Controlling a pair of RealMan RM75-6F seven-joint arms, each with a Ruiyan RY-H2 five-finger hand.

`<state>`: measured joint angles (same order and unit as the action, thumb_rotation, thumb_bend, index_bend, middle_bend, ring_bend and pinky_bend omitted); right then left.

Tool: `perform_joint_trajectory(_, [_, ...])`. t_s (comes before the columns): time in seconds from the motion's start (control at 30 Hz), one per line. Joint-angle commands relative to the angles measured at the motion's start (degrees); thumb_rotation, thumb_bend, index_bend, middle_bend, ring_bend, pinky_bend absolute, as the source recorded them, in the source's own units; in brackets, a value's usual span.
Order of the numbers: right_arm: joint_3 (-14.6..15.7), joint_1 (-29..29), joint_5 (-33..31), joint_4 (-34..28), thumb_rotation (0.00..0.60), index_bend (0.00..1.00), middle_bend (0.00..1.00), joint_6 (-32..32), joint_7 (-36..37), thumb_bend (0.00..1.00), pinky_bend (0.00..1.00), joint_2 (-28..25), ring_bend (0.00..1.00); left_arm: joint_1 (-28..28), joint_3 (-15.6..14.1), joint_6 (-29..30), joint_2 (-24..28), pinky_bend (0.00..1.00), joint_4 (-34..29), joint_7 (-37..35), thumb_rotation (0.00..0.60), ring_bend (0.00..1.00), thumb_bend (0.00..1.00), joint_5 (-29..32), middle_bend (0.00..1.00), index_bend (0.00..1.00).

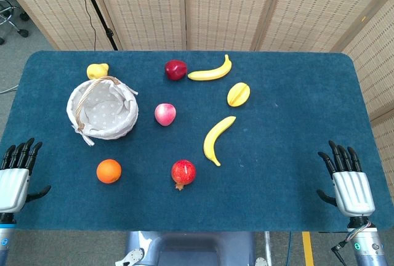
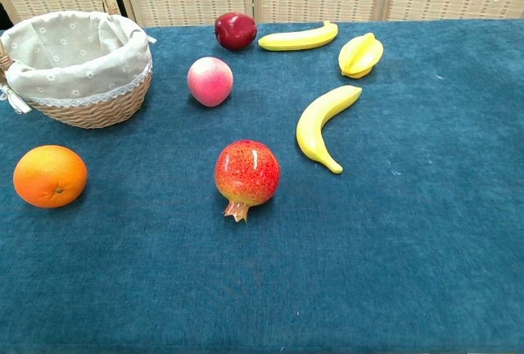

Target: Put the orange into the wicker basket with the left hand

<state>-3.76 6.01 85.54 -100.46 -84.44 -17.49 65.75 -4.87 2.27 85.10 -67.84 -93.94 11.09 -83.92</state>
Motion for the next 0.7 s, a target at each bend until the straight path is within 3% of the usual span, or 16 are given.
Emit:
perform_joint_trajectory(0.03, [0.0, 0.0, 0.0, 0.0, 0.600, 0.17, 0.00, 0.0, 0.1, 0.00, 0.00, 0.0, 0.00, 0.0, 0.0, 0.0, 0.0, 0.00, 0.0, 0.0, 0.600, 0.00, 0.00, 0.0, 0.00, 0.00])
perform_joint_trajectory(0.7, [0.0, -0.1, -0.1, -0.1, 0.600, 0.18, 0.00, 0.0, 0.7, 0.00, 0.00, -0.3, 0.00, -0.7, -0.1, -1.5, -0.4, 0.00, 0.5, 0.0, 0.600, 0.00, 0.00, 0.3, 0.00, 0.00])
